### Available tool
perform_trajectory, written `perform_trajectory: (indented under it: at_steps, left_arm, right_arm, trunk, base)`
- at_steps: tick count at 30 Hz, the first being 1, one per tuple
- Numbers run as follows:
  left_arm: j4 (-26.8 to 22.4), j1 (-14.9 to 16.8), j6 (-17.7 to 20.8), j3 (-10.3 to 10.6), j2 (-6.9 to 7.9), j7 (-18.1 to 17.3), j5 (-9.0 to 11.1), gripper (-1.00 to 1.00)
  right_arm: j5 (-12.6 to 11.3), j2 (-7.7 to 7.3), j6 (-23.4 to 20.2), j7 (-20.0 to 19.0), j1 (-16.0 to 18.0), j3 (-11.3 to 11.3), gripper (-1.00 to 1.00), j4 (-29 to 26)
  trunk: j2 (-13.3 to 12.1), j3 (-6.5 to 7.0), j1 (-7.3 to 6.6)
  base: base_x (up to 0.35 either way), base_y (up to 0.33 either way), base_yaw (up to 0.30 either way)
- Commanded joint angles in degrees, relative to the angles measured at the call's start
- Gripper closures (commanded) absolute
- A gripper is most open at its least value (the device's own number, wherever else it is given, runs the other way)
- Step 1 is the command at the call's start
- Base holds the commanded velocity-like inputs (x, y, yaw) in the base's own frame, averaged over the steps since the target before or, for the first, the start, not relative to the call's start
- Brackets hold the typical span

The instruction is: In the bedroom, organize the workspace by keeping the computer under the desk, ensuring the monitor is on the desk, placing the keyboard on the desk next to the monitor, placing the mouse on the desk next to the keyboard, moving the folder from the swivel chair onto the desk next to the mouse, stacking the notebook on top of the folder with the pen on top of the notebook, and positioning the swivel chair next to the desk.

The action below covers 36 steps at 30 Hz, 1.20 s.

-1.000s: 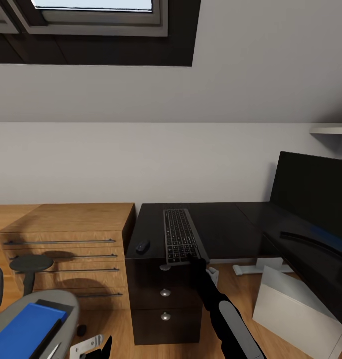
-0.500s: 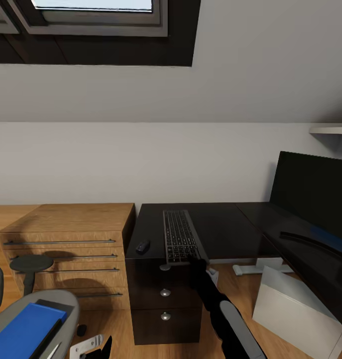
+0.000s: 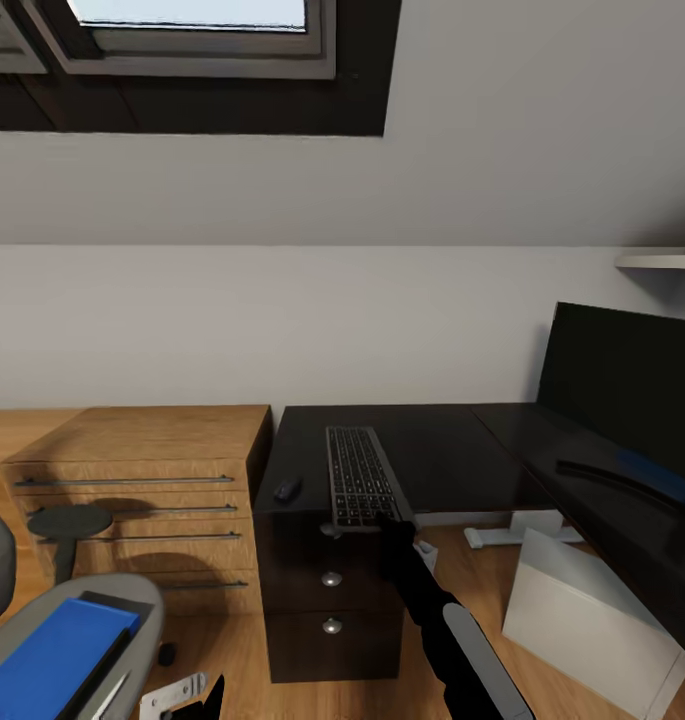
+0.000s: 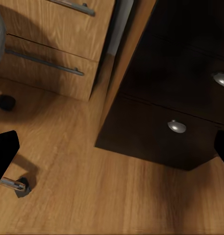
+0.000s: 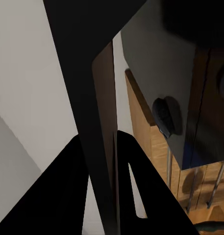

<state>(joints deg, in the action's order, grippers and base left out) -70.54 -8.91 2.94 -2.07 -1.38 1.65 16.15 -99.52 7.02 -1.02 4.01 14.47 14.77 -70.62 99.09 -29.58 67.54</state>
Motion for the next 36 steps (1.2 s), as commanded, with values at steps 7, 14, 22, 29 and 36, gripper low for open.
perform_trajectory:
  at_steps: [7,14,22,29,36]
  left_arm:
    - [-0.13,-0.03,0.32,-0.04,-0.03,0.11,0.55,-1.00]
    - [-0.13,-0.05,0.34,-0.04,0.00,0.11,0.55,-1.00]
    - [-0.08,-0.04,0.33,-0.04,0.06,0.11,0.55,-1.00]
    - [-0.04,-0.05,0.47,-0.04,0.06,0.11,0.55,-1.00]
    - [-0.04,-0.05,0.49,-0.04,0.06,0.10,0.55,-1.00]
  right_arm:
    - [-0.41,0.01,-0.12,0.08,0.03,-0.01,1.00,0.26]
    - [-0.35,0.01,-0.04,0.04,0.03,-0.08,1.00,0.24]
    - [-0.29,0.01,-0.03,0.04,0.03,-0.09,1.00,0.22]
    - [-0.24,0.01,-0.03,0.12,0.03,-0.09,1.00,0.26]
    - [-0.24,0.01,-0.03,0.70,0.03,-0.09,1.00,0.23]
  trunk:
    - [0.03,-0.05,-0.03]
    - [0.03,-0.05,-0.03]
    - [0.03,-0.05,-0.03]
    - [0.03,-0.05,-0.03]
    - [0.03,-0.05,-0.03]
  base:
    - [-0.084,0.000,0.000]
    - [-0.004,0.000,0.000]
    - [0.097,0.000,0.000]
    - [0.082,0.000,0.000]
    - [0.005,0.000,0.000]
